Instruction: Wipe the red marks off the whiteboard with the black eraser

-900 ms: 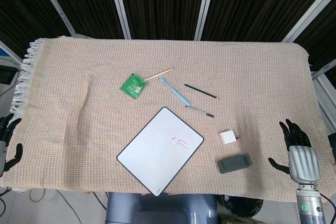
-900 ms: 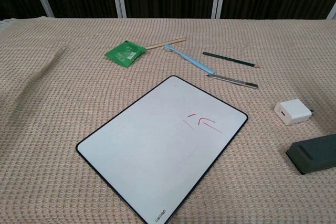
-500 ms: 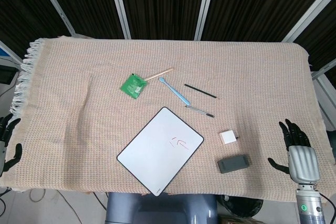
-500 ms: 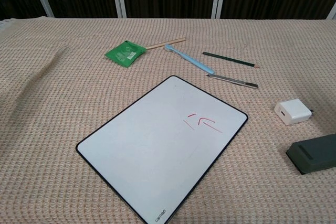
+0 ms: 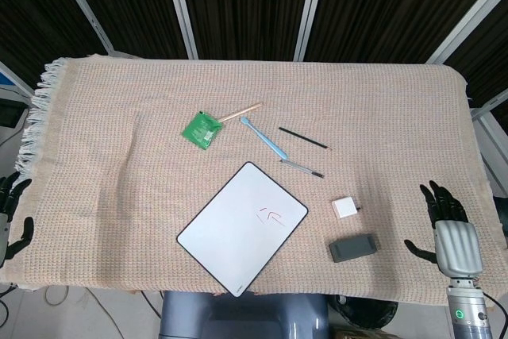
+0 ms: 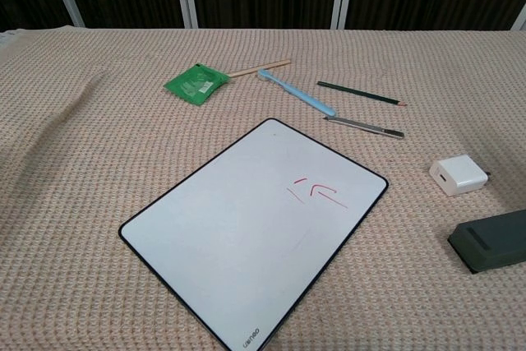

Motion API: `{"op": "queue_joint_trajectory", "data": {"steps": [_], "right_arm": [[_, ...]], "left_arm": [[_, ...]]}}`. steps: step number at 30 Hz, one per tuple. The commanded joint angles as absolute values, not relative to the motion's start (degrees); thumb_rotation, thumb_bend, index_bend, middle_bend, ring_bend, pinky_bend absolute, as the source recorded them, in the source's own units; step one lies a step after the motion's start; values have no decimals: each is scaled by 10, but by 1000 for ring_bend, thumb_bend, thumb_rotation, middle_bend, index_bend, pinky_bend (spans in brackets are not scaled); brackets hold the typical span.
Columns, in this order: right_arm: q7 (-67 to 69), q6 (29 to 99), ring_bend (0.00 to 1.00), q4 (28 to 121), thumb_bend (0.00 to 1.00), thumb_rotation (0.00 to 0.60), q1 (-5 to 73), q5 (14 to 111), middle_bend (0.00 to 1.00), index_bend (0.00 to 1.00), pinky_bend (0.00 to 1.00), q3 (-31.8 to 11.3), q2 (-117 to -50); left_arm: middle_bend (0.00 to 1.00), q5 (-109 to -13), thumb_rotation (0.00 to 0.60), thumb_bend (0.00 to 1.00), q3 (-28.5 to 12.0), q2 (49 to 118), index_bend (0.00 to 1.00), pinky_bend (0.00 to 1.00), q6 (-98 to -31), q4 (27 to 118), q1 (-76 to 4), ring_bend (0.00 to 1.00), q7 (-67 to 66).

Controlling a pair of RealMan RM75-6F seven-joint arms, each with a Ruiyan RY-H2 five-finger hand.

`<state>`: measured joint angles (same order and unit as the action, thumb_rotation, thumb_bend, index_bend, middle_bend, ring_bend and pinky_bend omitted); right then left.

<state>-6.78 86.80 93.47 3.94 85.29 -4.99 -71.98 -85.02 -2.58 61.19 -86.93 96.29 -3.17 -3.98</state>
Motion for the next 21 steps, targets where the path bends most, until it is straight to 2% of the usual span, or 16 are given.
{"op": "queue_joint_trajectory", "data": {"steps": [1, 11, 21], "right_arm": [[-57, 860, 9, 938, 108, 600, 42, 859, 5, 0, 148, -44, -713], [51, 776, 10, 941, 108, 600, 84, 918, 24, 0, 147, -6, -642], [16, 674, 74, 969, 108, 600, 151, 955, 93, 0, 148, 11, -609]], "left_arm": [[6, -850, 600, 525, -26, 612, 100, 0, -869, 963, -32, 0, -40], [6, -839, 600, 525, -30, 609, 100, 0, -866, 967, -32, 0, -37], [6, -837, 600, 525, -30, 612, 99, 0, -864, 966, -33, 0, -44]]}}
